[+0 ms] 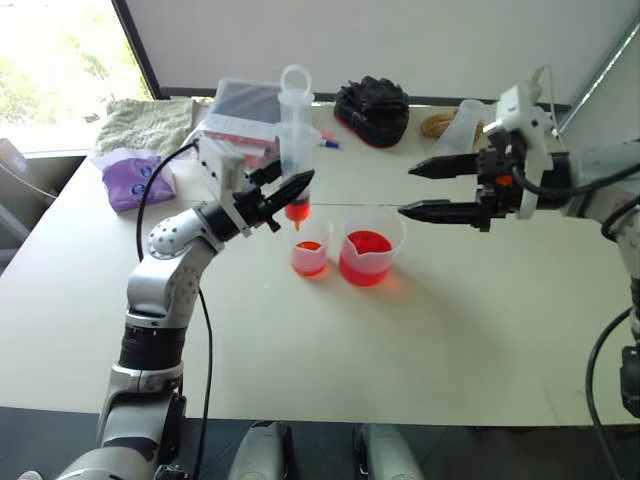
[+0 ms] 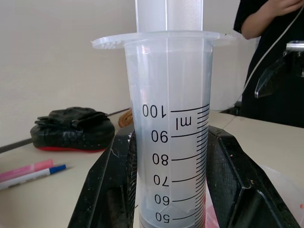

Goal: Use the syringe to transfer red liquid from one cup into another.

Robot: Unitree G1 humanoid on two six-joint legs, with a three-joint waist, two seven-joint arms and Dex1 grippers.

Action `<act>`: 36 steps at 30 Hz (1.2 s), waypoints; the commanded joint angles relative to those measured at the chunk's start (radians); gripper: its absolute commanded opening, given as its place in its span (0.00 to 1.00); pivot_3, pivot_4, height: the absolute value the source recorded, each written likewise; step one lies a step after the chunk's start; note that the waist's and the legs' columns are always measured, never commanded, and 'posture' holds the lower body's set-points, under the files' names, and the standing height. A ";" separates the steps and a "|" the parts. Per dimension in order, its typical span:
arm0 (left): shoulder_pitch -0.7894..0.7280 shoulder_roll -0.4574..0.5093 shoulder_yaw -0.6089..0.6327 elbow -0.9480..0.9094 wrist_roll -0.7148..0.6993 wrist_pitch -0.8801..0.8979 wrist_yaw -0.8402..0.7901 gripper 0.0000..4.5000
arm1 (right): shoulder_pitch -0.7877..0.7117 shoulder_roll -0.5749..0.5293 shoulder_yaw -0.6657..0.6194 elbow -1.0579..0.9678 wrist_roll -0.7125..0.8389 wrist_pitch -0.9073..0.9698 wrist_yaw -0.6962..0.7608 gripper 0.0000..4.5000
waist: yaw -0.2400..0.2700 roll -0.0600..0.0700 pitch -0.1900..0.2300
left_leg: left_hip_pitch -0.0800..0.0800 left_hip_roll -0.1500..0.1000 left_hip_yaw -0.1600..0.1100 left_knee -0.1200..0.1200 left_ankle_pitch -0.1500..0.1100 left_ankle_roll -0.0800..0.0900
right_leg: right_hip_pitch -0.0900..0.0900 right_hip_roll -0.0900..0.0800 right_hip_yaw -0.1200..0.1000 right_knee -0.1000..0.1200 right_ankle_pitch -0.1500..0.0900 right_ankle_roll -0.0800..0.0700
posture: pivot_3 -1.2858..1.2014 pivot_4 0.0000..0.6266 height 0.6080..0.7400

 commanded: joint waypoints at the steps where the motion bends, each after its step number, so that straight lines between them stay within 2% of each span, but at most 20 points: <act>1: 0.008 -0.013 -0.012 -0.020 0.021 -0.061 0.000 0.34 | -0.053 0.025 -0.055 0.000 0.016 0.005 -0.041 0.83 | 0.001 0.000 0.000 | 0.000 0.000 0.000 0.000 0.000 0.000 | 0.000 0.000 0.000 0.000 0.000 0.000 | 0.52 0.24 1.00; 8: 0.039 -0.029 -0.036 -0.003 0.064 -0.121 -0.009 0.34 | -0.187 0.187 -0.144 0.023 0.089 0.125 -0.260 0.83 | -0.006 0.000 0.000 | 0.000 0.000 0.001 0.000 0.000 0.000 | -0.001 0.000 0.000 0.001 0.000 0.000 | 0.52 0.24 1.00; 16: 0.052 -0.035 -0.043 0.014 0.085 -0.154 -0.006 0.34 | -0.230 0.362 -0.187 -0.029 0.135 0.211 -0.496 0.83 | -0.007 0.000 0.000 | 0.000 0.001 0.001 0.000 0.000 0.000 | -0.001 -0.001 -0.001 0.001 0.000 0.000 | 0.52 0.24 1.00; 22: 0.050 -0.039 -0.044 0.018 0.091 -0.158 -0.002 0.34 | -0.198 0.445 -0.151 -0.095 0.122 0.214 -0.597 0.83 | -0.007 0.000 0.000 | 0.000 0.001 0.001 0.000 0.000 0.000 | -0.001 -0.001 -0.001 0.001 0.000 0.000 | 0.52 0.24 1.00; 36: 0.047 -0.043 -0.048 0.018 0.097 -0.162 0.009 0.34 | -0.175 0.563 -0.128 -0.112 0.126 0.235 -0.718 0.83 | -0.025 0.000 0.000 | 0.000 0.001 0.000 -0.001 0.000 0.000 | -0.001 -0.001 -0.001 0.001 0.000 0.000 | 0.52 0.24 1.00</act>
